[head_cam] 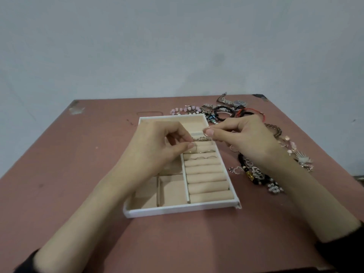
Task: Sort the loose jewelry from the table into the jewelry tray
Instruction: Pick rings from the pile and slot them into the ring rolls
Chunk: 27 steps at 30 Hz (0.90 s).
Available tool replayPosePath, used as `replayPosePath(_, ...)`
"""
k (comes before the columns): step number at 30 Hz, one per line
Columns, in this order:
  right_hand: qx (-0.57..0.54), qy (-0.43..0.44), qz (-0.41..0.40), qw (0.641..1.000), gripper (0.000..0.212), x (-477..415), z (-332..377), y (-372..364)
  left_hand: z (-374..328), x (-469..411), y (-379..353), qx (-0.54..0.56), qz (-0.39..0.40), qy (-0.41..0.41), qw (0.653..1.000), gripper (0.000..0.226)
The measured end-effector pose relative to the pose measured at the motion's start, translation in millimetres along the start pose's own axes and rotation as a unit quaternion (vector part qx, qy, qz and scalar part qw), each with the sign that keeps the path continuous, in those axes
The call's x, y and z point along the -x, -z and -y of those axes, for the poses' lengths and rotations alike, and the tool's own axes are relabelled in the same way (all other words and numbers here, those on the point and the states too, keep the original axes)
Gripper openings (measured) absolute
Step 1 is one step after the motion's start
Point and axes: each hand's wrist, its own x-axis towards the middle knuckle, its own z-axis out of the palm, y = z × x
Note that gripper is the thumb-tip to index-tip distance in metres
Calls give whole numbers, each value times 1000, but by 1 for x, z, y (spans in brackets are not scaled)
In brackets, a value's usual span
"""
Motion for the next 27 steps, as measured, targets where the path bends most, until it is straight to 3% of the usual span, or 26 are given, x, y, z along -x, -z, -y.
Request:
replayPosePath(7, 5, 23, -13, 1000, 8, 5, -1, -9, 6, 12, -5, -21, -3, -1, 1000, 7)
replayPosePath(20, 6, 51, -23, 998, 8, 5, -4, -9, 9, 11, -4, -97, 64, -40, 992, 5)
replayPosePath(27, 7, 52, -26, 998, 11, 7, -2, -7, 11, 11, -5, -96, 45, -65, 992, 9)
